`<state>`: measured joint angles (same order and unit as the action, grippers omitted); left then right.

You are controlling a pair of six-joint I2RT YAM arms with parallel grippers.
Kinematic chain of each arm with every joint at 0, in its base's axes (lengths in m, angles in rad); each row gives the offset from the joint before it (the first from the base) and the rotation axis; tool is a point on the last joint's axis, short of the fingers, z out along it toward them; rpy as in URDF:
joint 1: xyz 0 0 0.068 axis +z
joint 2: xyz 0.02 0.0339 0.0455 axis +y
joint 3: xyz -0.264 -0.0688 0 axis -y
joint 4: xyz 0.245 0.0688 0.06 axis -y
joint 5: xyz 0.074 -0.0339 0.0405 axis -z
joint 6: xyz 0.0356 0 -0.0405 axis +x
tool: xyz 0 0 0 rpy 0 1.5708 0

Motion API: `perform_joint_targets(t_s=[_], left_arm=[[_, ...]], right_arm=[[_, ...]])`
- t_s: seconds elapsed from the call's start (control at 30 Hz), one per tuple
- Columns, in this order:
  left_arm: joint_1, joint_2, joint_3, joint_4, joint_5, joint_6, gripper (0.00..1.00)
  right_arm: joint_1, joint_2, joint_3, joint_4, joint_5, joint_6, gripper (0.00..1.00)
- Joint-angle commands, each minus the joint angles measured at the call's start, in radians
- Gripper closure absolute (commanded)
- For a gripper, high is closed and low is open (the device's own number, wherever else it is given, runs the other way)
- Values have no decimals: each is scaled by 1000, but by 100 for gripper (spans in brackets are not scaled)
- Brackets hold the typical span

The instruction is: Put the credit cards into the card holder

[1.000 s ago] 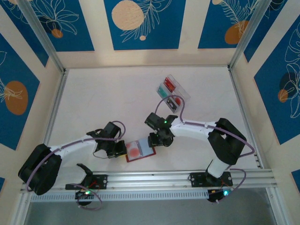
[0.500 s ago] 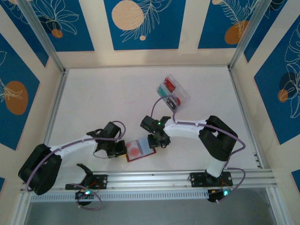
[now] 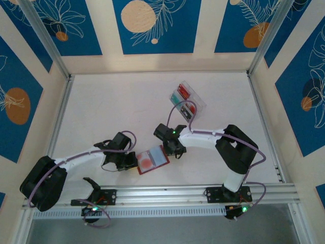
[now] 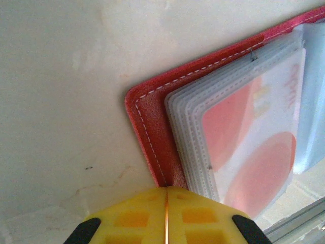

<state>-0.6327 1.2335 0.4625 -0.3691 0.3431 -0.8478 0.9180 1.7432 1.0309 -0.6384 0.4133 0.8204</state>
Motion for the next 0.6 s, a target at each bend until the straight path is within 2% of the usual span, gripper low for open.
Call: perform_joint_targets(t_s=[0.0,0.1,0.3,0.4,0.53,0.57], left_arm=[[-2,6,-23,-27,-51,-7,92],[-2,9,-22,-25,-49,-7,92],[-2,10,-21,-21,-46,-4,92],[-2,8,-21,-21,-44,-3,92],[-1,17,-20,-11,-41,6,92],[-2,24,-19,-6,-41,9,92]], right_arm=[[-20,-32,-36,-13,12,35,69],[-40,-64,-72,86,-96,8,64],[-100,-99,-115,202,-236,10,69],[-121,-100,-128,232,-281,-4,76],[-119,-125,-129,245,-307,-25,99],[-116,-137,-127,243,-309,-30,100]])
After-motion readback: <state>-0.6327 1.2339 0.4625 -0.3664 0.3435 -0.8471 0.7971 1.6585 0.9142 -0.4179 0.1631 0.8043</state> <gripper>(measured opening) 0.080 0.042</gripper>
